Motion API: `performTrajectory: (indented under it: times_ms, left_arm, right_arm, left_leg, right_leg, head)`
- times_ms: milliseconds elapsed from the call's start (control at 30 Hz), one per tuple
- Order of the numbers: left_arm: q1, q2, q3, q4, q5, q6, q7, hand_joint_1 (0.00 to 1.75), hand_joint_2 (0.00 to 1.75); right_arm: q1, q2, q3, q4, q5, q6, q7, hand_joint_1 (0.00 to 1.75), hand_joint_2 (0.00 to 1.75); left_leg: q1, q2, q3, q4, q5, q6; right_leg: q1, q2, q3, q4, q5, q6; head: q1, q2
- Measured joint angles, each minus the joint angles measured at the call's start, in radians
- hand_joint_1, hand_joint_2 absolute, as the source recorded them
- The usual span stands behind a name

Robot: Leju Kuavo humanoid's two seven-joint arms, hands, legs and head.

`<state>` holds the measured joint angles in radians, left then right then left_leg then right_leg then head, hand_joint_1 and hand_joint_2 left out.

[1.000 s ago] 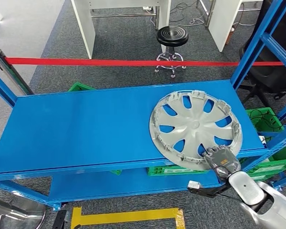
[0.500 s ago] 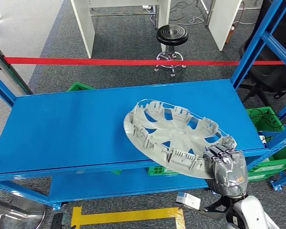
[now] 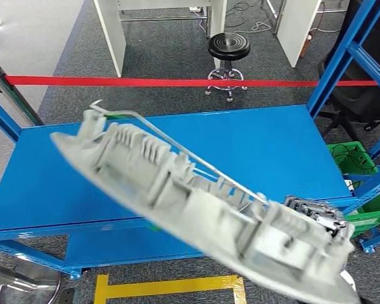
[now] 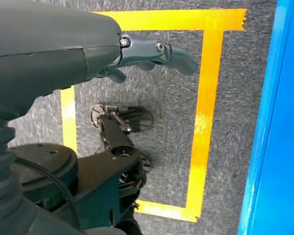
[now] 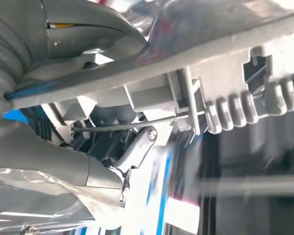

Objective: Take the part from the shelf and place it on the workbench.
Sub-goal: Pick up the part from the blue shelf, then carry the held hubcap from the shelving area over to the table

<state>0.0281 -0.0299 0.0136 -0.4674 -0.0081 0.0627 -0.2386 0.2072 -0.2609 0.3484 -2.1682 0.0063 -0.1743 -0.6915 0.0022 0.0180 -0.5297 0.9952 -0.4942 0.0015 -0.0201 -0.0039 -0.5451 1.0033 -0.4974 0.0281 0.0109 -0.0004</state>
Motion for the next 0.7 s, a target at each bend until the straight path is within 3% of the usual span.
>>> performTrajectory:
  times_ms: [200, 333, 433, 600, 633, 700]
  left_arm:
    - [0.006, 0.006, 0.015, -0.032, -0.017, -0.002, 0.009, 0.00, 1.75]
    - [0.025, 0.007, 0.042, -0.065, -0.035, -0.007, 0.010, 0.00, 1.75]
    - [0.059, 0.006, 0.081, -0.108, -0.061, -0.033, 0.017, 0.00, 1.75]
    - [0.116, -0.004, 0.151, -0.186, -0.144, -0.090, 0.036, 0.00, 1.75]
    - [0.124, -0.008, 0.160, -0.199, -0.167, -0.096, 0.040, 0.00, 1.75]
    - [0.130, -0.018, 0.175, -0.218, -0.212, -0.101, 0.048, 0.00, 1.75]
  right_arm:
    - [-0.006, 0.037, -0.020, -0.045, -0.054, 0.121, -0.006, 1.75, 1.75]
    - [0.005, 0.093, -0.073, -0.042, -0.149, 0.345, -0.004, 1.75, 1.75]
    - [0.020, 0.134, -0.113, -0.017, -0.171, 0.439, 0.000, 1.75, 1.75]
    - [0.021, 0.161, -0.130, 0.044, -0.131, 0.439, 0.031, 1.75, 1.75]
    - [0.017, 0.163, -0.130, 0.052, -0.126, 0.432, 0.035, 1.75, 1.75]
    - [0.006, 0.166, -0.128, 0.065, -0.111, 0.410, 0.045, 1.75, 1.75]
  left_leg:
    - [0.000, 0.000, 0.000, 0.000, 0.000, 0.000]
    - [0.000, 0.000, 0.000, 0.000, 0.000, 0.000]
    - [0.000, 0.000, 0.000, 0.000, 0.000, 0.000]
    - [-0.003, 0.001, 0.001, -0.003, 0.006, 0.022]
    - [-0.001, 0.003, 0.005, -0.016, 0.016, 0.028]
    - [0.005, 0.008, 0.010, -0.039, 0.034, 0.038]
  right_leg:
    - [0.000, 0.000, 0.000, 0.000, 0.000, 0.000]
    - [0.000, 0.000, 0.000, 0.000, 0.000, 0.000]
    - [0.000, 0.001, 0.000, 0.000, 0.000, 0.000]
    - [-0.007, 0.000, 0.003, -0.009, 0.009, 0.016]
    - [-0.006, 0.000, 0.000, -0.007, 0.002, 0.020]
    - [-0.004, 0.002, -0.025, 0.050, -0.046, 0.023]
  head:
    - [0.000, 0.000]
    - [0.000, 0.000]
    - [0.000, 0.000]
    - [-0.002, 0.000]
    - [-0.001, 0.000]
    - [0.002, 0.000]
